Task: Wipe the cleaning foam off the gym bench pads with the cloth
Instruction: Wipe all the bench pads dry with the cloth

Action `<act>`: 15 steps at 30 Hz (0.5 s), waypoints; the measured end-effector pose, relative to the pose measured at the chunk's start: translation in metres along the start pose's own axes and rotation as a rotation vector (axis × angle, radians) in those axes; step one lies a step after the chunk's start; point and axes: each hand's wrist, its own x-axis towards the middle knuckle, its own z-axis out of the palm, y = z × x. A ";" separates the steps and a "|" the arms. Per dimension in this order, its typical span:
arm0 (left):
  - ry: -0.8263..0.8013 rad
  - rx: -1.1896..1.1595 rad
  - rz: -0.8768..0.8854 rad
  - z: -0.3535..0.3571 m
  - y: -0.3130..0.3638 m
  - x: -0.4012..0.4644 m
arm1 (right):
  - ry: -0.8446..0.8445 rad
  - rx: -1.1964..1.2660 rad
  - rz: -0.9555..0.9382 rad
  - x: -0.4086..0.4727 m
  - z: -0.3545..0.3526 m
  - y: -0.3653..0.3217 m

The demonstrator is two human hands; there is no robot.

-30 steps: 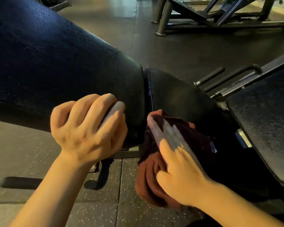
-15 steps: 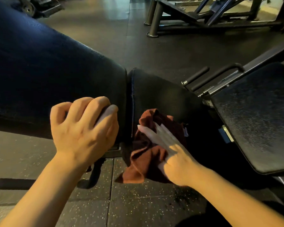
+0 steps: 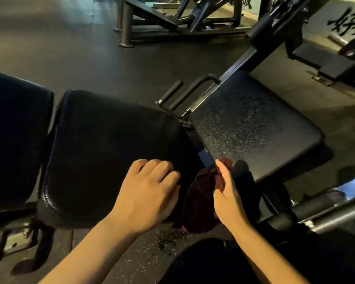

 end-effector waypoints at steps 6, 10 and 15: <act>-0.132 -0.148 -0.180 0.032 0.033 0.043 | 0.280 -0.171 -0.257 0.026 -0.094 -0.052; -0.241 -0.169 -0.202 0.045 0.038 0.063 | 0.212 -0.383 -0.348 0.051 -0.137 -0.063; -0.291 -0.289 -0.297 0.043 0.042 0.103 | 0.425 -0.377 -0.159 0.069 -0.159 -0.036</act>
